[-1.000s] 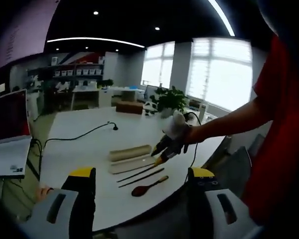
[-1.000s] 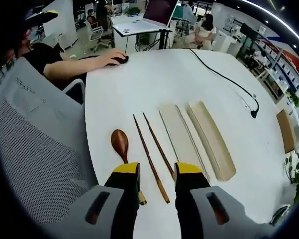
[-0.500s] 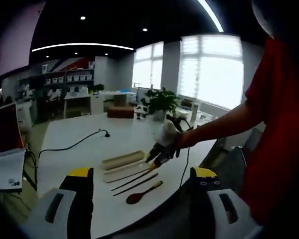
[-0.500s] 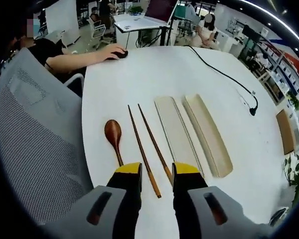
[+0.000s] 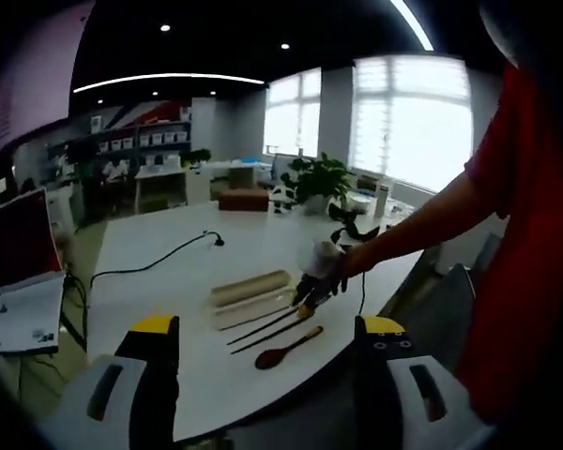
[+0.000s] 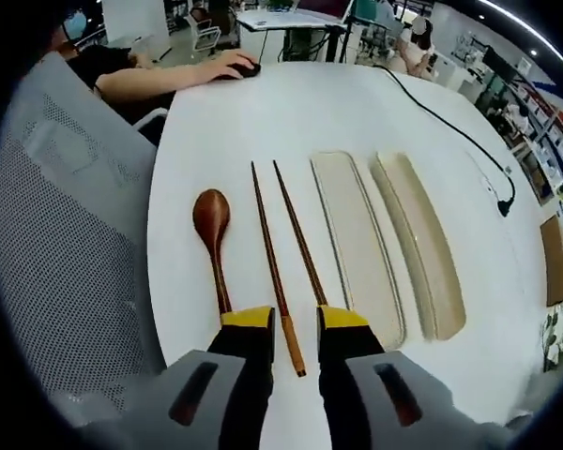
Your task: Arrange the utensils inside the cutlery case until each visible utensil rests in its matching compartment.
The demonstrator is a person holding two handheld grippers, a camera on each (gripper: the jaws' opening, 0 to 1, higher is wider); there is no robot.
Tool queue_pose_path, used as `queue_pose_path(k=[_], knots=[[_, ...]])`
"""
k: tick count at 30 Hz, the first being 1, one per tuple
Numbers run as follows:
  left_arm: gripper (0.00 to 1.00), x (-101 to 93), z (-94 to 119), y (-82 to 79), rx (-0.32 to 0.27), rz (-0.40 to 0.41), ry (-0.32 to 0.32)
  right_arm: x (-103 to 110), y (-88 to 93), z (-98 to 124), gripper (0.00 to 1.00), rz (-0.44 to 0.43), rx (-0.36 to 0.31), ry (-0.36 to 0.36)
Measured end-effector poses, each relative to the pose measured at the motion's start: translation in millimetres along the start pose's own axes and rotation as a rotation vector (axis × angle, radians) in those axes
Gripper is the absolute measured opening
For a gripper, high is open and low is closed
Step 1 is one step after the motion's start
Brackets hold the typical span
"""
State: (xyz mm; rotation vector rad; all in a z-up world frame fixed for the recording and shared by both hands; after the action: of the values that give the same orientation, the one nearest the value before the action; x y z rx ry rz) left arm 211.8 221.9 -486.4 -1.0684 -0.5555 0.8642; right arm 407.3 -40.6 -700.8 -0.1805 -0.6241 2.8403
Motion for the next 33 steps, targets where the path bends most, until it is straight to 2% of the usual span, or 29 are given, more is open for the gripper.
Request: queue_pose_path(k=[2,6,20,27,29,30,33], knots=[[0.78,-0.3,0.1,-0.8,0.005,-0.020,-0.009,-0.3,-0.6,-1.3,0.11,-0.005,-0.004,-0.013],[0.78,-1.1,0.0,0.2,0.002,-0.010,-0.018,1.6,-1.0,-7.3,0.16,0.026,0.008,-0.045],[0.77,-3.5,5.0,10.5,0.018,0.014,-0.064,2.6,-7.7,-30.0,0.10,0.051,0.047,-0.085],[0.77,-2.8,6.2,13.3,0.023,0.020,-0.072,4.8,-3.6,-36.8,0.09,0.097,0.114,-0.081],[0.77,-2.6,6.4,14.6,0.025,0.021,-0.073,5.6,-0.4,-37.9,0.09,0.090,0.141,-0.097],[0.77,-2.2,6.1,16.0,0.027,0.025,-0.073,4.2,-3.4,-37.3,0.08,0.082,0.111,-0.098],[0.77,-1.5,4.0,19.4,0.040,0.031,-0.069,2.4,-3.2,-37.3,0.09,0.040,0.116,-0.093]])
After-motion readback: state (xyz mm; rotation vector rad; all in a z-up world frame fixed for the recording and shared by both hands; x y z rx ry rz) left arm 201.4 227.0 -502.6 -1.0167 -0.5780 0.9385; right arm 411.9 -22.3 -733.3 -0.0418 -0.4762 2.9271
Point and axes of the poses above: the point that each gripper's makers call its tool centre point, and the gripper's own axes: z roughly backward along the fingers, x roughly to its left, y roughly out of its underside, the point moved 9 cm from there along z, roughly backward along the fingers, and after that the axes turned 1 degree about -x, right-handed, at the moved point
